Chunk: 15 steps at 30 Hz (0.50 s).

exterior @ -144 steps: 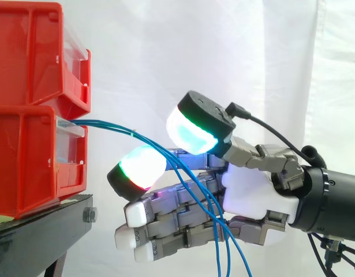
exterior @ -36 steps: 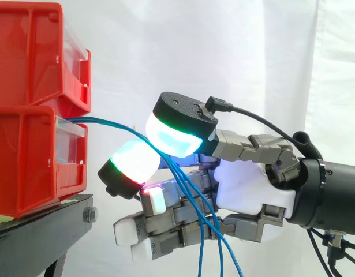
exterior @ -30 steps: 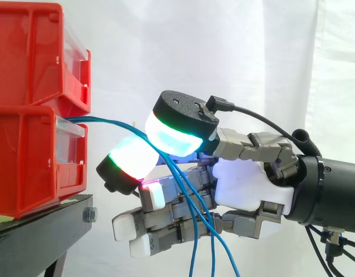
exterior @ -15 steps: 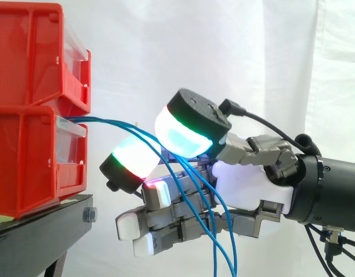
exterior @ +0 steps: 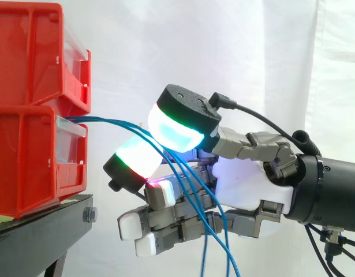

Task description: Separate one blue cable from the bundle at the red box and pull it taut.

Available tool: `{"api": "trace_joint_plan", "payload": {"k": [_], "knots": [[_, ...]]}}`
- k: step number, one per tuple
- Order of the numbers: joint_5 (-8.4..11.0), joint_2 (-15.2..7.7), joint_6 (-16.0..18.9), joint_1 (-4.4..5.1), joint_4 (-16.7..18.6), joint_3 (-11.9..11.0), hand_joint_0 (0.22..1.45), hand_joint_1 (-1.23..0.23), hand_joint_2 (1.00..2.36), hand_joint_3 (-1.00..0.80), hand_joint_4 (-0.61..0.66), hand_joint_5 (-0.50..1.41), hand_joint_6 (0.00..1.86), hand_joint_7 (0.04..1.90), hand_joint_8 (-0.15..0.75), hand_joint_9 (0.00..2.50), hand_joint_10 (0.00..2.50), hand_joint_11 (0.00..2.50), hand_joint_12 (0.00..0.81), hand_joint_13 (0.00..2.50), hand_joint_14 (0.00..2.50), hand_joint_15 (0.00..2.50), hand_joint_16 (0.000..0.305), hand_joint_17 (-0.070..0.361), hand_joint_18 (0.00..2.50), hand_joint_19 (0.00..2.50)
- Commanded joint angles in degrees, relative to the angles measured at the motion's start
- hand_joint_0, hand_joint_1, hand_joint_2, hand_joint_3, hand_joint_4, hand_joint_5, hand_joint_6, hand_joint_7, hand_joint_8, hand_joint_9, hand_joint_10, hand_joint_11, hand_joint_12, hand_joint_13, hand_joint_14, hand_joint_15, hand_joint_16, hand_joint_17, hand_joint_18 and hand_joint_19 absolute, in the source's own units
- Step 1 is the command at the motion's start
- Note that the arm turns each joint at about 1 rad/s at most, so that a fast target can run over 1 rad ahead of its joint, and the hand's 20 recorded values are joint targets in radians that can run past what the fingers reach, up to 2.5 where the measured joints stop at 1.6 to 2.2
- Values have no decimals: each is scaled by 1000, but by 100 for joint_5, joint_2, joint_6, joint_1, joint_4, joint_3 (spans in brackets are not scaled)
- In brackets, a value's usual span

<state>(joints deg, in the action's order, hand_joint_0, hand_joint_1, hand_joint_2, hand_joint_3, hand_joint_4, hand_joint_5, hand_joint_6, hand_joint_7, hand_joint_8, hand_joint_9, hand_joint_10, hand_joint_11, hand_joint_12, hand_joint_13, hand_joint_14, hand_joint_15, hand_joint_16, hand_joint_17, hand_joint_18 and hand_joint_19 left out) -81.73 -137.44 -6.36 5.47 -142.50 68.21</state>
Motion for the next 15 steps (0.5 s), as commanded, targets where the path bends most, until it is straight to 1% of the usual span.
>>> {"api": "trace_joint_plan", "payload": {"k": [1, 2, 5, 6, 9, 10, 12, 13, 15], "knots": [[8, -2, 12, 7, -24, -1, 689, -907, 1016, -288, 98, -165, 885, 1106, 358, 1037, 21, 980, 374, 847, 17, 455, 41, 92, 751, 475], [-1, -2, 12, 7, -24, -1, 710, -946, 1015, -316, 97, -169, 898, 1074, 359, 1036, 23, 975, 373, 853, 17, 456, 41, 91, 759, 466], [8, -2, 12, 7, -33, -1, 736, -971, 1011, -368, 107, -171, 907, 1061, 357, 1040, 22, 987, 370, 860, 17, 464, 40, 91, 777, 455], [8, -2, 12, 7, -24, -1, 752, -973, 1008, -421, 109, -170, 908, 1042, 356, 1043, 22, 1001, 369, 865, 17, 462, 40, 90, 781, 456], [8, -2, 12, 7, -24, -1, 776, -988, 1000, -500, 121, -169, 908, 1066, 354, 1055, 23, 1003, 368, 882, 17, 471, 39, 88, 797, 447], [8, -2, 12, 7, -24, -1, 781, -987, 1000, -500, 136, -166, 908, 1072, 352, 1070, 23, 1014, 367, 887, 19, 469, 39, 88, 806, 453], [17, -2, 20, 7, -33, -1, 777, -987, 1000, -500, 147, -164, 907, 1082, 355, 1081, 23, 1016, 363, 891, 20, 473, 39, 88, 813, 448], [17, 7, 12, 7, -41, -1, 732, -981, 1000, -500, 167, -160, 907, 1088, 353, 1096, 23, 1036, 361, 902, 20, 480, 39, 87, 816, 449], [17, -2, 20, 7, -50, -1, 689, -958, 1000, -500, 173, -157, 907, 1074, 357, 1119, 26, 1032, 359, 909, 18, 481, 39, 87, 816, 467]]}}
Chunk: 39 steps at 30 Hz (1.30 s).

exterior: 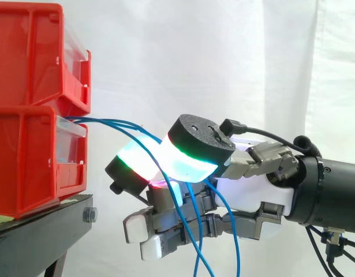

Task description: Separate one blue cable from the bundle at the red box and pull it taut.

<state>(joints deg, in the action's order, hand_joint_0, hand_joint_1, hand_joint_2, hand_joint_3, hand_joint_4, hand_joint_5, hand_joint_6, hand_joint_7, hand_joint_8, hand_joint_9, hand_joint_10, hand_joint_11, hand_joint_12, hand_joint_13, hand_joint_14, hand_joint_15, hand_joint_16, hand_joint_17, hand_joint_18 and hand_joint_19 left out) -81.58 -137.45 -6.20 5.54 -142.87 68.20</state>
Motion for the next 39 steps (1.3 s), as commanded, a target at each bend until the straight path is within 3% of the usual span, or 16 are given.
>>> {"api": "trace_joint_plan", "payload": {"k": [1, 5, 10, 12, 14, 17, 20, 24, 34, 39], "knots": [[2, -1, 4, 0, -21, 0, 628, -916, 1000, -500, 180, -155, 906, 1056, 361, 1141, 23, 1051, 362, 912, 20, 488, 39, 87, 816, 484], [2, -1, 13, 0, -30, 0, 543, -778, 1000, -500, 199, -153, 895, 1035, 375, 1162, 22, 1062, 374, 927, 18, 498, 41, 92, 835, 495], [2, -1, 22, 0, -30, 0, 565, -453, 1000, -500, 190, -149, 884, 1052, 365, 1197, 22, 1045, 368, 940, 19, 500, 40, 91, 835, 523], [2, -1, 22, 9, -30, 0, 592, -410, 1000, -500, 185, -147, 880, 1075, 362, 1203, 22, 1051, 364, 938, 20, 503, 40, 89, 831, 536], [2, -1, 22, 0, -30, 0, 622, -426, 1000, -500, 172, -144, 882, 1086, 357, 1205, 22, 1057, 371, 946, 20, 515, 40, 90, 826, 555], [11, -1, 22, 0, -30, 0, 600, -488, 1013, -279, 215, -147, 887, 1117, 387, 1184, 21, 1106, 392, 941, 20, 533, 45, 101, 818, 583], [64, -1, 22, 9, -30, 0, 592, -525, 1010, -194, 244, -145, 894, 1100, 420, 1192, 19, 1124, 425, 966, 17, 530, 53, 118, 864, 563], [55, -1, 22, 0, -21, 0, 593, -705, 1011, -130, 255, -159, 907, 1072, 419, 1162, 18, 1146, 430, 959, 17, 539, 54, 121, 871, 566], [55, -1, 22, 0, -30, 0, 648, -800, 1010, -345, 198, -178, 912, 1041, 360, 1105, 20, 1207, 386, 912, 20, 557, 44, 99, 825, 585], [72, -1, 22, 0, -30, 0, 638, -642, 1000, -500, 214, -167, 909, 1063, 357, 1166, 22, 1214, 385, 945, 20, 559, 44, 99, 849, 598]]}}
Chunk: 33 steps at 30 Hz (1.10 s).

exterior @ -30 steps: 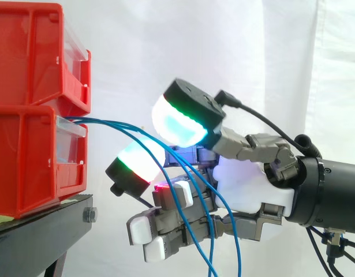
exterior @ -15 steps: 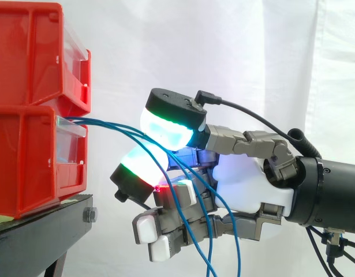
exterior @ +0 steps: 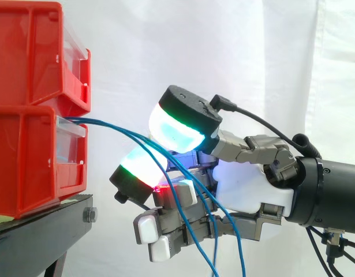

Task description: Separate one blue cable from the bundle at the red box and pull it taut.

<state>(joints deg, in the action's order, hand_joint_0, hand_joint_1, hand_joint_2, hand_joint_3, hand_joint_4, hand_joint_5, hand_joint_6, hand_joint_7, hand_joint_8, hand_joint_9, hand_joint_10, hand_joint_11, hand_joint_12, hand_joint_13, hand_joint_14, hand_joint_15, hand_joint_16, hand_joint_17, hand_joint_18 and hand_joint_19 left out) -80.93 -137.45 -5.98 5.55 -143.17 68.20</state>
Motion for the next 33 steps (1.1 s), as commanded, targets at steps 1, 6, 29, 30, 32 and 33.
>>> {"api": "trace_joint_plan", "payload": {"k": [1, 6, 29, 30, 32, 33], "knots": [[7, 8, 0, -2, 0, 0, 637, -632, 1000, -500, 214, -166, 909, 1071, 359, 1173, 21, 1219, 387, 945, 20, 554, 44, 99, 855, 598], [16, -1, 0, 16, 0, 0, 634, -620, 1000, -499, 205, -157, 906, 1088, 357, 1199, 21, 1228, 385, 954, 20, 562, 44, 100, 863, 608], [104, -1, 53, 51, -71, 0, 713, -901, 1020, -171, -3, -178, 932, 1149, 355, 1161, 23, 1237, 389, 946, 20, 565, 45, 102, 882, 586], [95, -1, 53, 51, -71, 0, 758, -926, 1019, -229, 10, -181, 935, 1191, 350, 1156, 21, 1234, 384, 946, 22, 564, 45, 101, 879, 585], [95, -1, 53, 51, -79, 0, 800, -931, 1012, -350, -6, -181, 942, 1138, 351, 1163, 22, 1242, 379, 945, 22, 563, 44, 99, 874, 580], [104, -1, 53, 51, -79, 0, 817, -937, 1004, -442, 17, -178, 940, 1164, 346, 1172, 23, 1241, 376, 947, 20, 563, 44, 98, 873, 579]]}}
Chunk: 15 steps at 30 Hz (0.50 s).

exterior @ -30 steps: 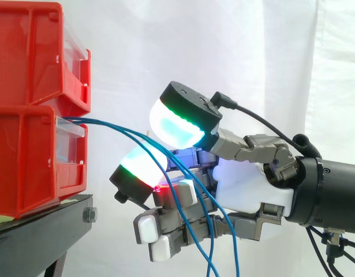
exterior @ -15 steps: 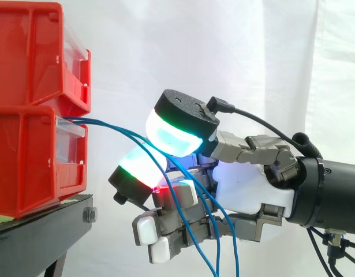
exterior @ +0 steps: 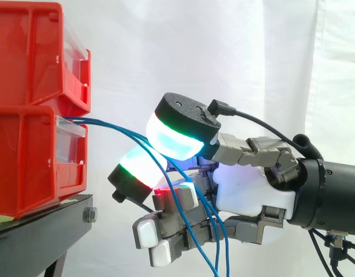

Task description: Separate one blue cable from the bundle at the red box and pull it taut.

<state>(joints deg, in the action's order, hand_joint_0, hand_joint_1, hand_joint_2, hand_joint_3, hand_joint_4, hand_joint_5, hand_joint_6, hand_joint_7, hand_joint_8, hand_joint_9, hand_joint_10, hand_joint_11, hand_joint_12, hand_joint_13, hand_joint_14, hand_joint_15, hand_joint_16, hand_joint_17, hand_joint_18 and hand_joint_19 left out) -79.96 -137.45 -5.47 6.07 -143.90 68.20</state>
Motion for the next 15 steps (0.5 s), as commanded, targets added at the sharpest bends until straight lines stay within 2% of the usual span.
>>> {"api": "trace_joint_plan", "payload": {"k": [1, 9, 15], "knots": [[6, -1, 2, 8, -7, 0, 823, -932, 1002, -482, 25, -175, 939, 1170, 346, 1174, 21, 1242, 374, 950, 22, 566, 43, 98, 872, 579], [41, 8, 28, 8, 2, 0, 759, -960, 1000, -500, 123, -154, 936, 1178, 348, 1204, 22, 1268, 367, 982, 22, 568, 42, 94, 912, 542], [41, -1, 116, 8, -7, 0, 681, -937, 1000, -500, 130, -143, 930, 1137, 351, 1245, 22, 1287, 366, 993, 23, 578, 41, 93, 912, 567]]}}
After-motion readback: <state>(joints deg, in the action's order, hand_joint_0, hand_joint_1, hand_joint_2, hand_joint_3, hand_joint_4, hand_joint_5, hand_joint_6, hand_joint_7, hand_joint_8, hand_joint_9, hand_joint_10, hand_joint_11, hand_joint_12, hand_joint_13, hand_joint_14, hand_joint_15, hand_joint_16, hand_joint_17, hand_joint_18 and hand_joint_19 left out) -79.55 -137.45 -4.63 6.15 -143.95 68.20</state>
